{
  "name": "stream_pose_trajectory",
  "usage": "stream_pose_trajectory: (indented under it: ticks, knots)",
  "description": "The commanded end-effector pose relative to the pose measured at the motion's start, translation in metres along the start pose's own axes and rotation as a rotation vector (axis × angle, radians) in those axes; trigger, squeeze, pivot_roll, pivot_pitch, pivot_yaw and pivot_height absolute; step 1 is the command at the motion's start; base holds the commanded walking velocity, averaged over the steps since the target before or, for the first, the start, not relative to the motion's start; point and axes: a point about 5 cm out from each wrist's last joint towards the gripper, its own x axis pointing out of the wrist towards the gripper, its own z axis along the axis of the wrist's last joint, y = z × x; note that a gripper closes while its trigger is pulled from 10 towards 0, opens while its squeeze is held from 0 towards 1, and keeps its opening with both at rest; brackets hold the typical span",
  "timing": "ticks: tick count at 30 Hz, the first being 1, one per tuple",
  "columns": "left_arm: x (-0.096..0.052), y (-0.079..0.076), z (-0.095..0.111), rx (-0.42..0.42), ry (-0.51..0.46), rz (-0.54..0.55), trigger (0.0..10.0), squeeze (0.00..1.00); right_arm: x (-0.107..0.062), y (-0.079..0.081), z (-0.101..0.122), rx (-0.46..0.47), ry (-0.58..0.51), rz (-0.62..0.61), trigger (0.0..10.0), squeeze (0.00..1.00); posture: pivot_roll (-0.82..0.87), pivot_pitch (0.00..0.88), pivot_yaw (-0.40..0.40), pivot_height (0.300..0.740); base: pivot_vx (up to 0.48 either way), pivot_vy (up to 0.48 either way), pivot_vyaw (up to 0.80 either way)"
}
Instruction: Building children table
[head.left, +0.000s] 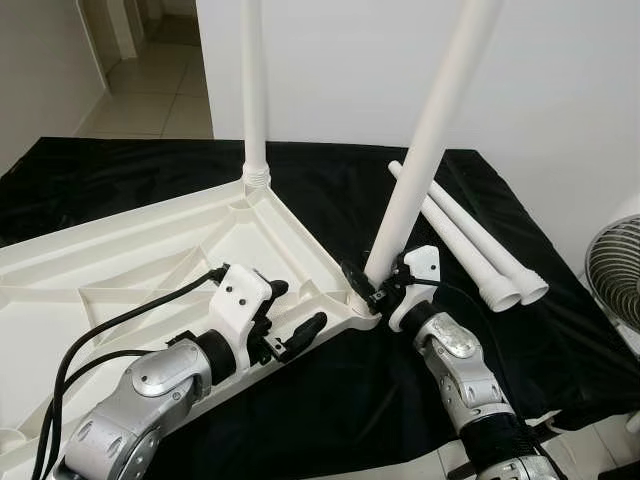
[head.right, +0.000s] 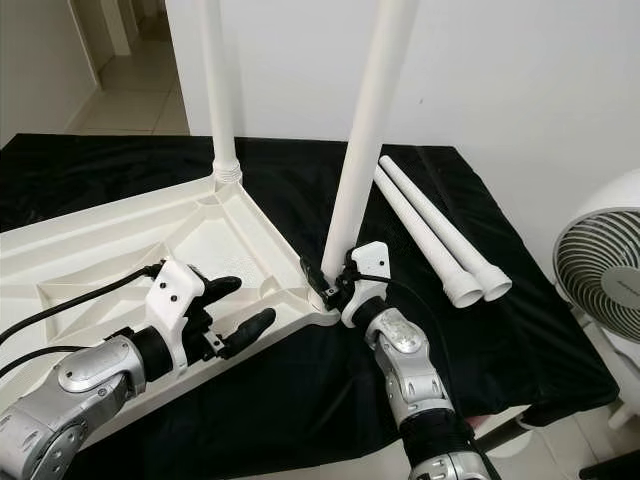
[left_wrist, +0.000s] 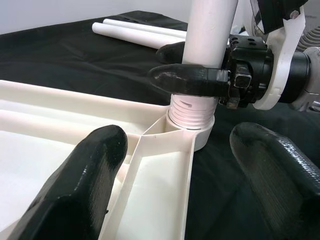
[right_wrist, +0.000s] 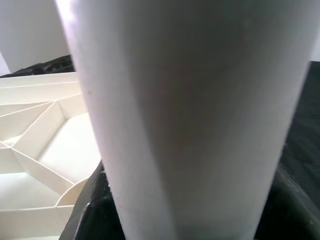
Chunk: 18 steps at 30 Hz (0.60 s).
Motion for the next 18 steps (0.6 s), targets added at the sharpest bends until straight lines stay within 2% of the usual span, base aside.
stream_pose_trajectory:
  ticks: [1, 8, 10, 11, 15, 16, 18]
  knots:
    - [-0.001, -0.003, 0.002, 0.004, 0.003, -0.043, 10.0, 0.0, -0.025, -0.008, -0.052, 0.103, 0.255, -0.1, 10.0, 0.0, 0.11, 0.121, -0.019, 0.74, 0.0, 0.0, 0.0]
    - [-0.002, -0.003, 0.002, 0.005, 0.003, -0.044, 10.0, 0.0, -0.021, -0.007, -0.052, 0.109, 0.254, -0.155, 10.0, 0.0, 0.11, 0.121, -0.018, 0.74, 0.0, 0.0, 0.0]
    - [-0.002, -0.003, 0.002, 0.005, 0.003, -0.044, 10.0, 0.0, -0.019, -0.007, -0.05, 0.102, 0.24, -0.201, 10.0, 0.0, 0.11, 0.124, -0.02, 0.74, 0.0, 0.0, 0.0]
    - [-0.003, -0.004, 0.003, 0.003, 0.003, -0.045, 10.0, 0.0, -0.017, -0.007, -0.048, 0.112, 0.222, -0.313, 10.0, 0.0, 0.11, 0.125, -0.022, 0.74, 0.0, 0.0, 0.0]
    - [-0.003, -0.004, 0.003, 0.001, 0.003, -0.046, 10.0, 0.0, -0.015, -0.007, -0.047, 0.119, 0.215, -0.398, 10.0, 0.0, 0.11, 0.126, -0.023, 0.74, 0.0, 0.0, 0.0]
    - [-0.002, -0.005, 0.003, -0.001, 0.0, -0.046, 10.0, 0.0, -0.01, -0.002, -0.043, 0.104, 0.188, -0.468, 10.0, 0.0, 0.11, 0.125, -0.026, 0.74, 0.0, 0.0, 0.0]
    - [-0.002, -0.005, 0.003, -0.002, -0.002, -0.046, 10.0, 0.0, -0.007, 0.002, -0.042, 0.103, 0.187, -0.485, 10.0, 0.0, 0.11, 0.125, -0.028, 0.74, 0.0, 0.0, 0.0]
